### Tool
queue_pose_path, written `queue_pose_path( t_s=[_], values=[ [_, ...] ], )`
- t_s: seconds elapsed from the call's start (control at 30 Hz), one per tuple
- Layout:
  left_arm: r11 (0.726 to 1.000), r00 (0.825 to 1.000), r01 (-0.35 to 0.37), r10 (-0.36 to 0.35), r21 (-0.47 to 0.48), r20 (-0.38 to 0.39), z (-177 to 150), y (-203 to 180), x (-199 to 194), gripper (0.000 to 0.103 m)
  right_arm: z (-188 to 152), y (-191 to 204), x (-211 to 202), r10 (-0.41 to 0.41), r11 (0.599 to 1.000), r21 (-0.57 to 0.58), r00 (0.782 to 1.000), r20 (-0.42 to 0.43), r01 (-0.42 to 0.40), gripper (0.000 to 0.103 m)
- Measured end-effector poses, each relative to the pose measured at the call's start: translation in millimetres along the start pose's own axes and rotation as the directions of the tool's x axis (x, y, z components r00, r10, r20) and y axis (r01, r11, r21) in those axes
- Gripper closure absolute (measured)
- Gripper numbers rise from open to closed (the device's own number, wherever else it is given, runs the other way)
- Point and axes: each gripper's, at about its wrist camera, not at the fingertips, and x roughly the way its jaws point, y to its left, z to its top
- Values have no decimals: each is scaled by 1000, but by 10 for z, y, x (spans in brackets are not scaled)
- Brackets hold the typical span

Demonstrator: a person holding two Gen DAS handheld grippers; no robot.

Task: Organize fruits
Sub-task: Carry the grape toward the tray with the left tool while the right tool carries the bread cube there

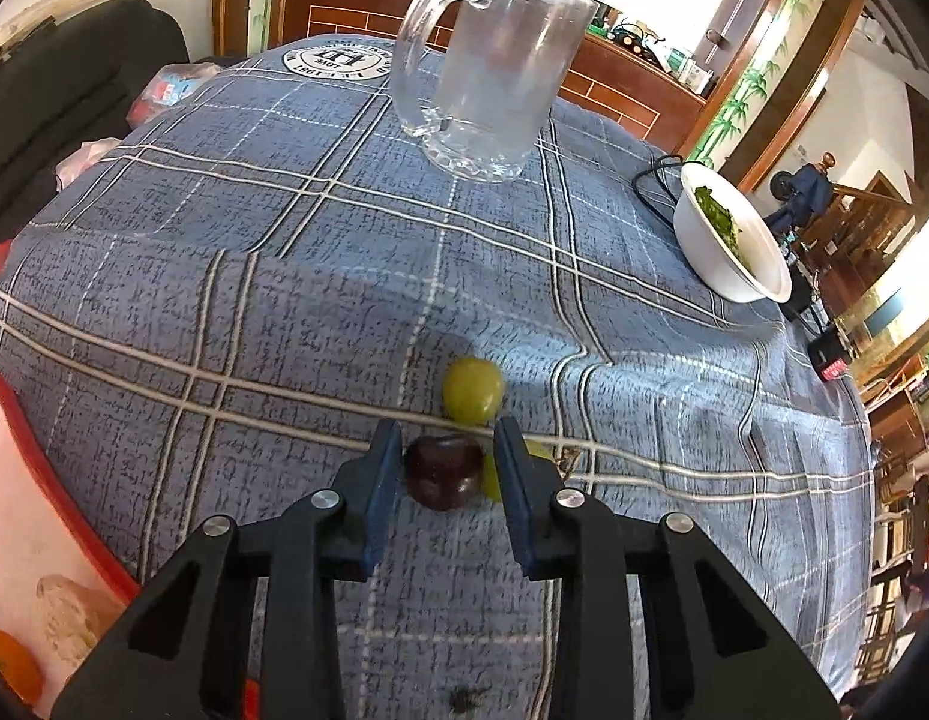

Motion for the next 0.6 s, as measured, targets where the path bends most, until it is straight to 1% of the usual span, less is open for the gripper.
queue_pose_path(
  t_s=[0.1,0.23,0.33,0.37,0.47,0.5,0.53,0.6],
  values=[
    [999,999,31,-31,-22,-10,-28,106,-33,74,-4,-2,-6,2,1000,0,1000,3,-2,69],
    [1000,1000,28,-28,-4,-6,-14,140,-83,74,-8,-5,-4,1,1000,1,1000,2,-1,69],
    [999,999,39,-39,1,-36,-3,100,-31,74,-10,-1,6,0,1000,-1,1000,1,0,69],
    [999,998,35,-34,15,-54,-14,44,11,73,-11,3,12,-1,1000,-3,1000,0,1,69],
    [997,999,-36,37,63,-19,-36,-87,12,74,-13,-4,23,2,1000,-2,1000,-1,-2,69],
    [997,999,-39,40,59,-18,-37,-89,14,74,-14,-8,22,4,1000,0,1000,-1,-4,69],
    [998,999,-29,30,51,-19,-37,-76,16,78,-15,-6,24,4,1000,0,1000,-1,-4,69],
    [999,1000,-16,17,46,-14,-55,-64,12,79,-14,0,29,2,1000,-3,1000,-1,-2,71]
  ],
)
